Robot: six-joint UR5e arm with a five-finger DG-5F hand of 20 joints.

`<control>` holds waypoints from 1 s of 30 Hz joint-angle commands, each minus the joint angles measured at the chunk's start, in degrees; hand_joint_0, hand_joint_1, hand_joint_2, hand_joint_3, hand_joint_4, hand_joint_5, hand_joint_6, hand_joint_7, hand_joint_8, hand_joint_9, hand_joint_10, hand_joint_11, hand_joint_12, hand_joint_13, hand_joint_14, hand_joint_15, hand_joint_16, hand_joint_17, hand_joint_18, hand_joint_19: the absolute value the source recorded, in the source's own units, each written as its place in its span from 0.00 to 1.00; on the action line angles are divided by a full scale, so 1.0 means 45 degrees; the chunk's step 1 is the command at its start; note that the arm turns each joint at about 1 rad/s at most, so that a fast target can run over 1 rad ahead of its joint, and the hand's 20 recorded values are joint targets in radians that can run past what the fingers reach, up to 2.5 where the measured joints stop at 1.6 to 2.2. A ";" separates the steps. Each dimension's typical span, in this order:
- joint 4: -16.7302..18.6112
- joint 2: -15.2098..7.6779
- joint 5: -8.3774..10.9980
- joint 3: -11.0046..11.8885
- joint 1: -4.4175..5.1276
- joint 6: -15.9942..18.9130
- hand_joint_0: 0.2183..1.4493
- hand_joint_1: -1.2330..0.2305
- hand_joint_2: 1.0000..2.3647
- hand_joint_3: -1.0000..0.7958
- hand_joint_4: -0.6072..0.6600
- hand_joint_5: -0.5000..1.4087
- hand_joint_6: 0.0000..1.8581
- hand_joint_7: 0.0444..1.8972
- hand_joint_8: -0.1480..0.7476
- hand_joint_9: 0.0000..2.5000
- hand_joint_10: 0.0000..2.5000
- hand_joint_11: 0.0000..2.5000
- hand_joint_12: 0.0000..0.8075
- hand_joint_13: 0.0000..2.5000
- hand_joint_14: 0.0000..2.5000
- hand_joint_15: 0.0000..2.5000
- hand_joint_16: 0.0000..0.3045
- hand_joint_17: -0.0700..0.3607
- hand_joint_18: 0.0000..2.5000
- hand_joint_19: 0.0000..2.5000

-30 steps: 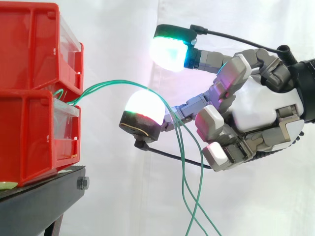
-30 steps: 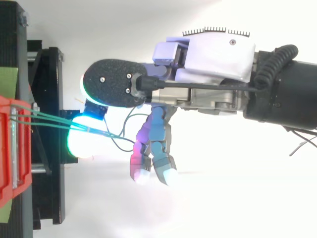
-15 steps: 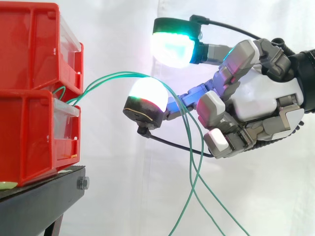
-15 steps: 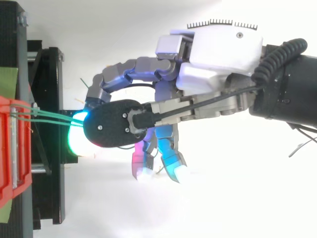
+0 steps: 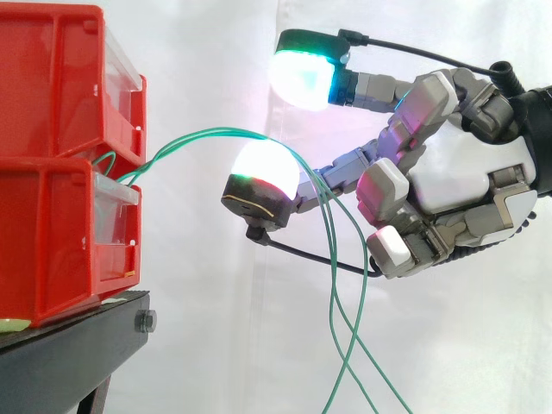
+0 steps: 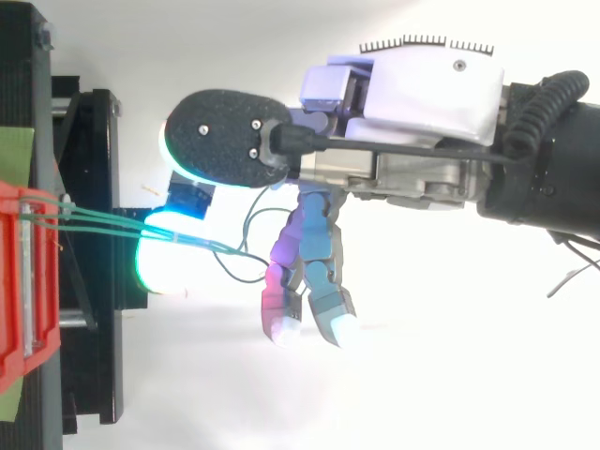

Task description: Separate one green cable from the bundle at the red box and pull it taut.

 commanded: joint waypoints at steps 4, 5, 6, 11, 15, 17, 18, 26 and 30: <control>0.0000 0.0006 0.0000 0.0001 0.0000 0.0000 0.18 0.75 0.00 0.28 0.68 0.32 0.27 0.55 0.43 0.72 0.00 0.12 0.50 0.53 0.01 0.19 0.25 0.56 0.45 0.18; 0.0000 -0.0013 0.0000 0.0001 0.0000 0.0000 0.19 0.76 0.00 0.28 0.69 0.32 0.27 0.55 0.43 0.72 0.00 0.11 0.51 0.53 0.01 0.19 0.25 0.56 0.45 0.18; 0.0000 -0.0013 0.0000 -0.0018 0.0000 0.0000 0.19 0.76 0.00 0.30 0.70 0.32 0.27 0.54 0.45 0.73 0.00 0.11 0.52 0.54 0.01 0.18 0.27 0.59 0.47 0.17; 0.0000 0.0006 0.0000 0.0001 0.0000 0.0000 0.21 0.74 0.00 0.36 0.69 0.32 0.27 0.53 0.46 0.75 0.00 0.10 0.54 0.56 0.00 0.17 0.28 0.61 0.49 0.16; 0.0000 0.0006 0.0000 0.0001 0.0000 0.0000 0.23 0.72 0.00 0.38 0.67 0.32 0.27 0.54 0.45 0.75 0.00 0.09 0.54 0.56 0.00 0.17 0.28 0.61 0.50 0.16; 0.0000 -0.0013 0.0000 -0.0018 0.0000 0.0000 0.24 0.69 0.00 0.38 0.65 0.32 0.27 0.55 0.44 0.75 0.00 0.10 0.53 0.56 0.00 0.17 0.27 0.59 0.49 0.17; 0.0000 0.0006 0.0000 0.0001 0.0000 0.0000 0.25 0.68 0.00 0.39 0.64 0.32 0.27 0.55 0.44 0.76 0.00 0.10 0.52 0.56 0.00 0.17 0.27 0.58 0.48 0.17; 0.0000 -0.0013 0.0000 -0.0018 0.0000 0.0000 0.28 0.61 0.00 0.42 0.61 0.33 0.27 0.57 0.42 0.77 0.00 0.10 0.51 0.57 0.01 0.18 0.25 0.56 0.48 0.17; 0.0000 -0.0013 0.0000 0.0001 0.0000 -0.0059 0.29 0.57 0.01 0.41 0.59 0.33 0.27 0.59 0.42 0.77 0.00 0.10 0.50 0.57 0.01 0.19 0.25 0.55 0.48 0.17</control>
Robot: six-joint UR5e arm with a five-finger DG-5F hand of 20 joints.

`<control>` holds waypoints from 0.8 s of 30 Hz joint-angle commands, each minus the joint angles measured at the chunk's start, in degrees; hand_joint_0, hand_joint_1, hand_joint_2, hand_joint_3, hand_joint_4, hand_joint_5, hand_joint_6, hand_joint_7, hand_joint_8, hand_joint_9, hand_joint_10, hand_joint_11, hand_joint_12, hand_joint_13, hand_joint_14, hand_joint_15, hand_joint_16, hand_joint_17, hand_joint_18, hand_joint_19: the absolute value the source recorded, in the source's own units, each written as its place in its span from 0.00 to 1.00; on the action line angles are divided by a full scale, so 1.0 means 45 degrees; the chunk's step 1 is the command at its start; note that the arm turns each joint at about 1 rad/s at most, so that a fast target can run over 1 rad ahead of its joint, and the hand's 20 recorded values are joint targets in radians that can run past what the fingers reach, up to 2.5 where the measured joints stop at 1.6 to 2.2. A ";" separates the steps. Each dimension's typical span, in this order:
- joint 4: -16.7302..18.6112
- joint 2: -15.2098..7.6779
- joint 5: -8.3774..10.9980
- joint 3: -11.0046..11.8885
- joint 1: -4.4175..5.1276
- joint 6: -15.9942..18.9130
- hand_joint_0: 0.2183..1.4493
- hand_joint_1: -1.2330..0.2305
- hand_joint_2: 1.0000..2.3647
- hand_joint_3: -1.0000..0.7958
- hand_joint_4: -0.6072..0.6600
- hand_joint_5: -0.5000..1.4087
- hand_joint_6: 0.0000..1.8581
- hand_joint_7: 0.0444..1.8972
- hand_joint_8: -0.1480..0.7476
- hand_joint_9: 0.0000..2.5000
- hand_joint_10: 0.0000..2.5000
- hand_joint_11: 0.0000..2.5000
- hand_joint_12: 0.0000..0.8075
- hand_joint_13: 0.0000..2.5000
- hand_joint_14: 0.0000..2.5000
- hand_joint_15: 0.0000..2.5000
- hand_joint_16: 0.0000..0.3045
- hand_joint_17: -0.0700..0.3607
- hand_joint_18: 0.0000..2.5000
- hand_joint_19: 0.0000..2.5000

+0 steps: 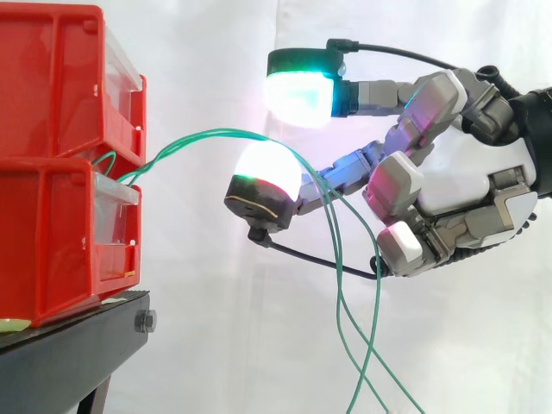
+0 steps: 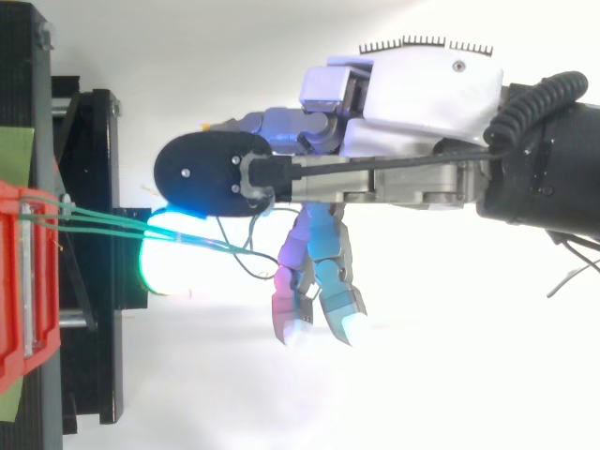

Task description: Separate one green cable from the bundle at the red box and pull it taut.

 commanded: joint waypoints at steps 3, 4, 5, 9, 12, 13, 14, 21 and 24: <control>-0.0015 -0.0005 0.0000 0.0008 0.0000 -0.0026 0.29 0.55 0.01 0.40 0.58 0.33 0.27 0.61 0.41 0.77 0.00 0.10 0.49 0.57 0.01 0.19 0.24 0.54 0.48 0.18; 0.0004 -0.0005 0.0000 0.0008 0.0000 -0.0026 0.30 0.53 0.01 0.40 0.57 0.33 0.27 0.61 0.40 0.77 0.00 0.10 0.49 0.57 0.01 0.19 0.24 0.54 0.48 0.18; 0.0004 0.0015 0.0000 -0.0011 0.0000 -0.0026 0.30 0.53 0.01 0.40 0.57 0.33 0.27 0.61 0.41 0.77 0.00 0.11 0.49 0.57 0.01 0.19 0.24 0.54 0.47 0.18; 0.0004 -0.0005 0.0000 -0.0011 0.0000 -0.0026 0.32 0.50 0.01 0.44 0.58 0.33 0.27 0.61 0.40 0.78 0.00 0.11 0.49 0.57 0.01 0.19 0.24 0.54 0.48 0.18; 0.0004 0.0015 0.0000 0.0008 0.0000 -0.0026 0.33 0.47 0.01 0.46 0.58 0.33 0.27 0.61 0.40 0.78 0.00 0.11 0.50 0.58 0.01 0.19 0.23 0.53 0.48 0.17; 0.0004 -0.0005 0.0000 0.0008 0.0000 -0.0026 0.34 0.47 0.01 0.47 0.59 0.33 0.27 0.62 0.40 0.78 0.00 0.11 0.50 0.58 0.01 0.19 0.23 0.53 0.48 0.18; 0.0004 0.0015 0.0000 0.0008 0.0000 -0.0026 0.34 0.47 0.01 0.47 0.59 0.33 0.27 0.62 0.40 0.79 0.00 0.11 0.50 0.58 0.01 0.19 0.23 0.53 0.48 0.18; -0.0015 -0.0005 0.0000 -0.0011 0.0000 -0.0026 0.35 0.45 0.01 0.48 0.58 0.33 0.27 0.62 0.39 0.79 0.01 0.12 0.49 0.57 0.01 0.20 0.22 0.51 0.48 0.19; -0.0015 -0.0005 0.0000 -0.0011 0.0000 -0.0026 0.34 0.45 0.01 0.46 0.57 0.33 0.27 0.63 0.39 0.78 0.01 0.12 0.49 0.57 0.01 0.20 0.22 0.51 0.48 0.19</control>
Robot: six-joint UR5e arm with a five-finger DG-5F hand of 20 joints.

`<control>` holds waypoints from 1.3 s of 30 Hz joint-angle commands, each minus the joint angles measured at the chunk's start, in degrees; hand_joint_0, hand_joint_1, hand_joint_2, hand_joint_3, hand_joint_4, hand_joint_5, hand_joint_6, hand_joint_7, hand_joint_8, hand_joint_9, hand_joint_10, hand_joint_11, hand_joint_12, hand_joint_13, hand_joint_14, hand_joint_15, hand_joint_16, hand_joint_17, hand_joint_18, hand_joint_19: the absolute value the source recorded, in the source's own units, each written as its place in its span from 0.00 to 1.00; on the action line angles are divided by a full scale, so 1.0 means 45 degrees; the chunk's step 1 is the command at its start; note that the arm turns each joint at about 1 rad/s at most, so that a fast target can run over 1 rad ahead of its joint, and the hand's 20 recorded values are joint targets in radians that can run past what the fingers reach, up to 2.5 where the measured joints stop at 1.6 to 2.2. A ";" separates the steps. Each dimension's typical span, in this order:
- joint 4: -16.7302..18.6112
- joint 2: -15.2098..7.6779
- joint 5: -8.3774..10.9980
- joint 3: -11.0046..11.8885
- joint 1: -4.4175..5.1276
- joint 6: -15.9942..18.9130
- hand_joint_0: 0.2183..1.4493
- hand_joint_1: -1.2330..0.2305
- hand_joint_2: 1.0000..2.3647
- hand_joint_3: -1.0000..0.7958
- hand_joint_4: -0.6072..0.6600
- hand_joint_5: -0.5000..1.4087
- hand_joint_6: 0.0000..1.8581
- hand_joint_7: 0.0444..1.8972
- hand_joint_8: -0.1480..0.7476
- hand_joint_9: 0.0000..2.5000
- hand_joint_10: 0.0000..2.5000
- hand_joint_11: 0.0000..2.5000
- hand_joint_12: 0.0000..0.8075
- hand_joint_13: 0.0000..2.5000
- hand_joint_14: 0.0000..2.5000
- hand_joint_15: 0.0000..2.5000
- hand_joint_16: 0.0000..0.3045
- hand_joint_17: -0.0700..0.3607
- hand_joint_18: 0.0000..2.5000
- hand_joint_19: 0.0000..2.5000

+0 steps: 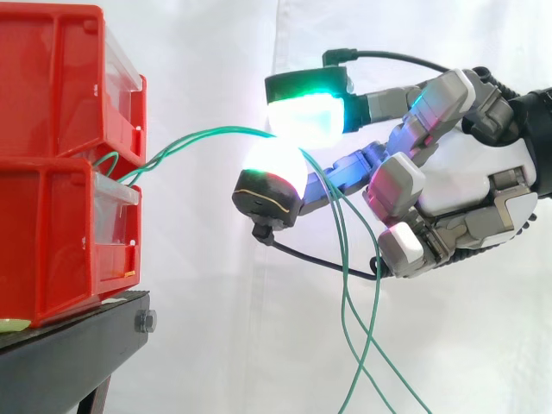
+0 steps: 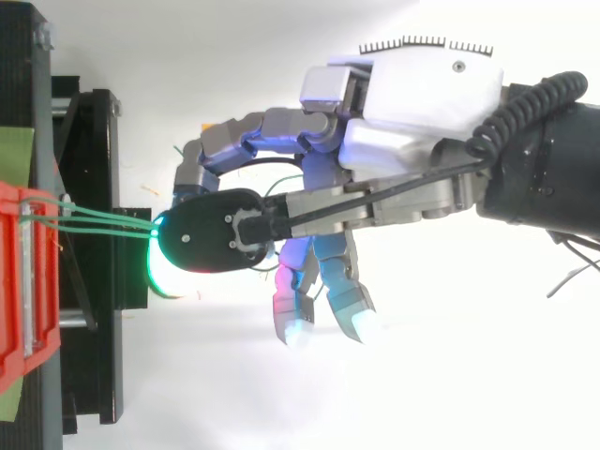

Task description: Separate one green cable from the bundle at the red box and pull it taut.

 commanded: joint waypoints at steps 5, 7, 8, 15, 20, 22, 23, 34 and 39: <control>-0.0021 0.0012 0.0000 -0.0005 0.0000 0.0000 0.34 0.44 0.01 0.46 0.58 0.33 0.27 0.63 0.38 0.78 0.00 0.12 0.49 0.57 0.01 0.20 0.22 0.51 0.47 0.19; -0.0041 -0.0007 0.0000 -0.0005 0.0000 0.0000 0.35 0.44 0.01 0.47 0.59 0.33 0.27 0.62 0.39 0.78 0.00 0.12 0.49 0.57 0.01 0.20 0.21 0.50 0.47 0.19; -0.0041 -0.0007 0.0000 -0.0005 0.0000 0.0000 0.35 0.43 0.01 0.48 0.59 0.33 0.27 0.63 0.40 0.78 0.00 0.13 0.48 0.57 0.01 0.20 0.21 0.50 0.47 0.19; -0.0060 -0.0007 0.0293 -0.0005 -0.0020 -0.0118 0.35 0.40 0.01 0.53 0.57 0.34 0.27 0.62 0.44 0.78 0.01 0.15 0.49 0.57 0.01 0.20 0.21 0.49 0.47 0.19; -0.0060 -0.0007 0.0488 -0.0005 -0.0020 -0.0450 0.36 0.38 0.01 0.53 0.55 0.34 0.27 0.64 0.45 0.78 0.01 0.15 0.49 0.57 0.01 0.20 0.20 0.49 0.47 0.19; -0.0080 0.0012 0.0488 -0.0005 -0.0020 -0.0469 0.36 0.38 0.01 0.54 0.54 0.34 0.27 0.65 0.45 0.78 0.01 0.16 0.50 0.57 0.01 0.20 0.20 0.49 0.47 0.19; -0.0080 0.0012 0.0488 -0.0005 -0.0020 -0.0469 0.36 0.38 0.01 0.54 0.54 0.34 0.27 0.65 0.45 0.78 0.01 0.16 0.50 0.57 0.01 0.20 0.20 0.49 0.47 0.19; -0.0099 0.0012 0.0488 -0.0005 -0.0020 -0.1133 0.36 0.38 0.01 0.54 0.54 0.34 0.27 0.67 0.44 0.78 0.01 0.16 0.50 0.58 0.01 0.21 0.20 0.49 0.47 0.19; -0.0119 0.0168 0.0684 0.0015 -0.0020 -0.1954 0.36 0.38 0.01 0.54 0.54 0.34 0.27 0.67 0.45 0.78 0.01 0.16 0.50 0.58 0.01 0.20 0.20 0.49 0.47 0.19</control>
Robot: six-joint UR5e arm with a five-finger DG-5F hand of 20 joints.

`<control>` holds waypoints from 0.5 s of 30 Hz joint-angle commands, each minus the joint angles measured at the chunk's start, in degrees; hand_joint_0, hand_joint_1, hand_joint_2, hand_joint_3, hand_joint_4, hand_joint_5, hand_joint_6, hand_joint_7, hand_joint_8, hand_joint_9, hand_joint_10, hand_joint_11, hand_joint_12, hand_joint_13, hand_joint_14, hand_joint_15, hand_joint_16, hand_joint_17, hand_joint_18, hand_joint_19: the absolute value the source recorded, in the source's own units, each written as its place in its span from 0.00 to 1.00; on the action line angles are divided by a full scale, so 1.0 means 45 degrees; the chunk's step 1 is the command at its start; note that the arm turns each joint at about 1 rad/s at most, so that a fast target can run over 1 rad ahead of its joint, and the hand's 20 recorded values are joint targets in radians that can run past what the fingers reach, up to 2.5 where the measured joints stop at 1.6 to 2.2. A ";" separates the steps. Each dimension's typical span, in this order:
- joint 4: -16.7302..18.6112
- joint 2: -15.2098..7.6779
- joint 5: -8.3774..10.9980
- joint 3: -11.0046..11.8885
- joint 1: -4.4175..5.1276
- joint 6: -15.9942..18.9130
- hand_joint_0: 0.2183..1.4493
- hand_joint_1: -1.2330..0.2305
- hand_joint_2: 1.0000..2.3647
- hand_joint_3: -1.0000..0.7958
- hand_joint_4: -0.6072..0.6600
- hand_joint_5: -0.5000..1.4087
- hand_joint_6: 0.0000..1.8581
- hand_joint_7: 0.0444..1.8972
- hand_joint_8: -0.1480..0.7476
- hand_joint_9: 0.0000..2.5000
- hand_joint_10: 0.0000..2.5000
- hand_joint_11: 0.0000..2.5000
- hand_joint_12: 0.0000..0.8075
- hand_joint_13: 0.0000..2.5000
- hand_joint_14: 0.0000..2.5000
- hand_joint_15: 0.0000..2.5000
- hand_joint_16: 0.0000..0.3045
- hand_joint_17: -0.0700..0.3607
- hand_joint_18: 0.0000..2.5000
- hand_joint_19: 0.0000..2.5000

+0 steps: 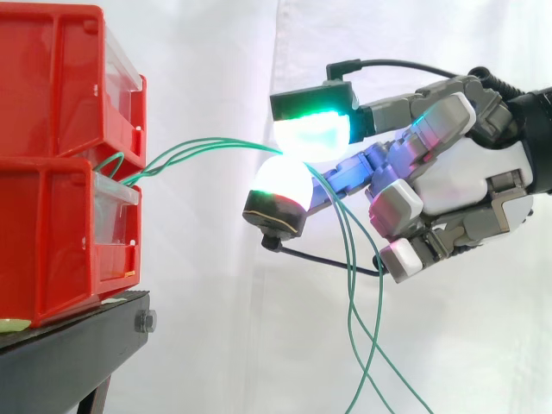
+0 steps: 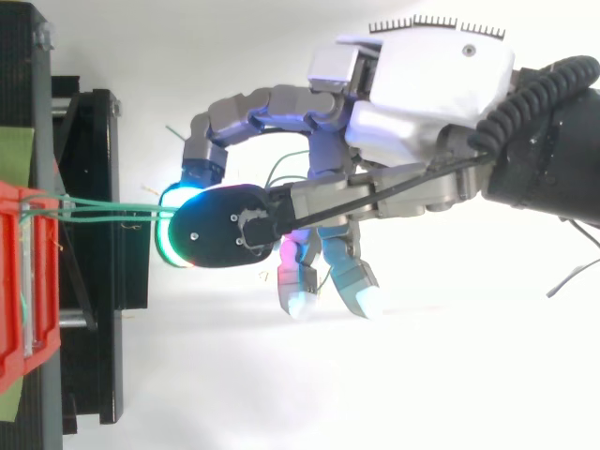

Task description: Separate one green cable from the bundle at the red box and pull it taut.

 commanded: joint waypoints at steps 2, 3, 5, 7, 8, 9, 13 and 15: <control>-0.0020 0.0196 0.0142 0.0005 -0.0010 -0.0561 0.36 0.38 0.01 0.54 0.54 0.34 0.27 0.67 0.45 0.78 0.01 0.17 0.50 0.58 0.01 0.21 0.20 0.49 0.47 0.19; -0.0020 0.0216 0.0142 0.0005 0.0009 -0.0580 0.36 0.38 0.01 0.54 0.54 0.34 0.27 0.67 0.45 0.78 0.01 0.16 0.50 0.58 0.01 0.21 0.20 0.49 0.47 0.19; -0.0059 0.0314 0.0122 0.0005 -0.0010 -0.0697 0.36 0.38 0.01 0.54 0.54 0.34 0.27 0.67 0.45 0.78 0.01 0.16 0.50 0.58 0.01 0.21 0.20 0.49 0.47 0.19; -0.0235 0.0470 0.0142 0.0005 0.0009 -0.1049 0.36 0.38 0.01 0.54 0.54 0.34 0.27 0.67 0.44 0.78 0.01 0.16 0.50 0.58 0.01 0.21 0.20 0.49 0.47 0.19; -0.0274 0.0509 0.0161 0.0005 -0.0010 -0.1186 0.36 0.38 0.01 0.53 0.54 0.34 0.27 0.67 0.44 0.78 0.01 0.16 0.50 0.58 0.01 0.21 0.20 0.49 0.47 0.19; -0.0293 0.0489 0.0181 0.0005 -0.0010 -0.1283 0.36 0.38 0.01 0.53 0.54 0.34 0.27 0.67 0.45 0.78 0.01 0.16 0.50 0.58 0.01 0.20 0.20 0.49 0.47 0.19; -0.0449 0.0626 0.0317 0.0005 0.0009 -0.1791 0.36 0.38 0.01 0.54 0.54 0.34 0.27 0.67 0.44 0.78 0.01 0.16 0.50 0.58 0.01 0.21 0.20 0.49 0.47 0.19; -0.0508 0.0646 0.0317 0.0005 0.0029 -0.1947 0.36 0.38 0.01 0.54 0.54 0.34 0.27 0.67 0.45 0.78 0.01 0.16 0.50 0.58 0.01 0.21 0.20 0.49 0.47 0.19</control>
